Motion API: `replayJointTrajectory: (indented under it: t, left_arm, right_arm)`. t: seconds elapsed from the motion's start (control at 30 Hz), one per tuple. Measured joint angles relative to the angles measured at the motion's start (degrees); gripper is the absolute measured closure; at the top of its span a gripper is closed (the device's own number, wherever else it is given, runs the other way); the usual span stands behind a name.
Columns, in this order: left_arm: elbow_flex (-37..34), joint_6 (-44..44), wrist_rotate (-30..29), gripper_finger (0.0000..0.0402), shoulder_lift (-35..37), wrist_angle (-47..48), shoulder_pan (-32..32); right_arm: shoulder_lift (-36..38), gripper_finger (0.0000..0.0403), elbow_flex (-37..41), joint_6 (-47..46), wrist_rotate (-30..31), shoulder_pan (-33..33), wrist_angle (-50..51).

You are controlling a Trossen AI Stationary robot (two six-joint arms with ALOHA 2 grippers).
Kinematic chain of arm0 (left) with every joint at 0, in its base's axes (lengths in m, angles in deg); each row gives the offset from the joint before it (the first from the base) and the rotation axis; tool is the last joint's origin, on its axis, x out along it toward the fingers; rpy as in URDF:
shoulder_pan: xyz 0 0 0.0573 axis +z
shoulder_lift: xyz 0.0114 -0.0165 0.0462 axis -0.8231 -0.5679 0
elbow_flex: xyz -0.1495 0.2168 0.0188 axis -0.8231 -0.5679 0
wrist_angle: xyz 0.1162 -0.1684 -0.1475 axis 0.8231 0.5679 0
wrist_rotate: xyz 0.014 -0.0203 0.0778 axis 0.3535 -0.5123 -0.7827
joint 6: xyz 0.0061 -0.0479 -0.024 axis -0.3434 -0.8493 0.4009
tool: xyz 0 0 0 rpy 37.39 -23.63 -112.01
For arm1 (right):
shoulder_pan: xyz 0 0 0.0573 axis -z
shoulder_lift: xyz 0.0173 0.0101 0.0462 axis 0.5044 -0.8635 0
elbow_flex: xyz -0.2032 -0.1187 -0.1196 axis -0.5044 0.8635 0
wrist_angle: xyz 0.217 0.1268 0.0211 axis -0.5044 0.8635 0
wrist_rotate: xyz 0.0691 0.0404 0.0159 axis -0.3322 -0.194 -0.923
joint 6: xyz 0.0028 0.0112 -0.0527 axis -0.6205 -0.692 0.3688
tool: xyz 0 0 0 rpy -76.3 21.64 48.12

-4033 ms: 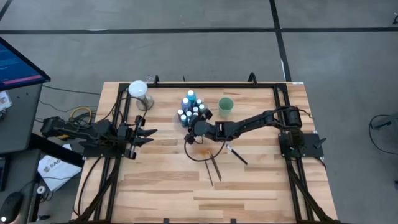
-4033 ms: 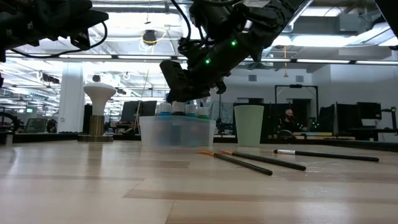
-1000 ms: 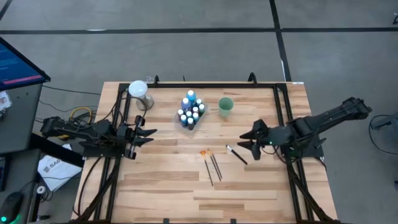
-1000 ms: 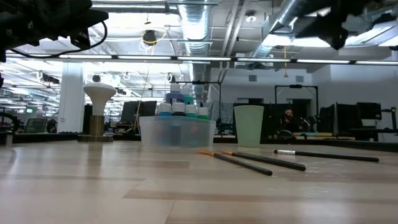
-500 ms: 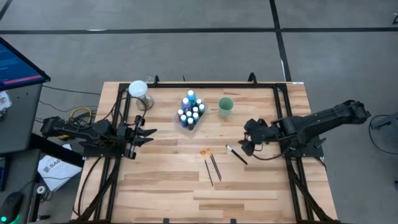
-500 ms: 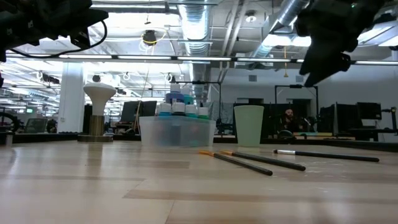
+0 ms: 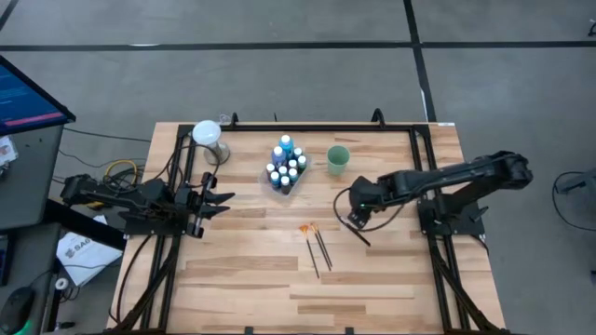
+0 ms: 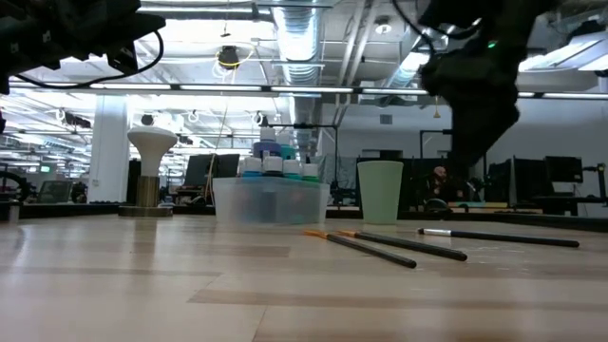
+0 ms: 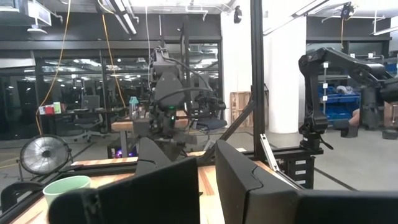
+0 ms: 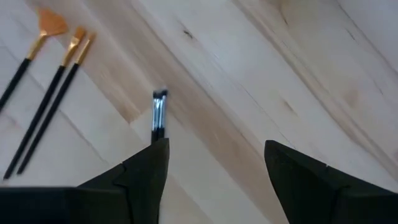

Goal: Pick & Place Paint Supplies
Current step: Put the right black paint brush into the green cup

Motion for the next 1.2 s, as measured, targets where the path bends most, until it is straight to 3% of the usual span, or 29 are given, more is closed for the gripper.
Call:
replayJointTrajectory:
  t: [0.33,1.2]
  left_arm:
    - [0.00,-0.01,-0.01,0.0401,0.02,-0.28,-0.01]
    - [-0.02,0.00,-0.02,0.0401,0.01,-0.70,0.00]
  right_arm:
    - [-10.20,0.0145,-4.56,8.16,-0.02,3.16,-2.43]
    - [-24.82,0.0145,-4.60,8.74,-3.00,2.72,-13.57]
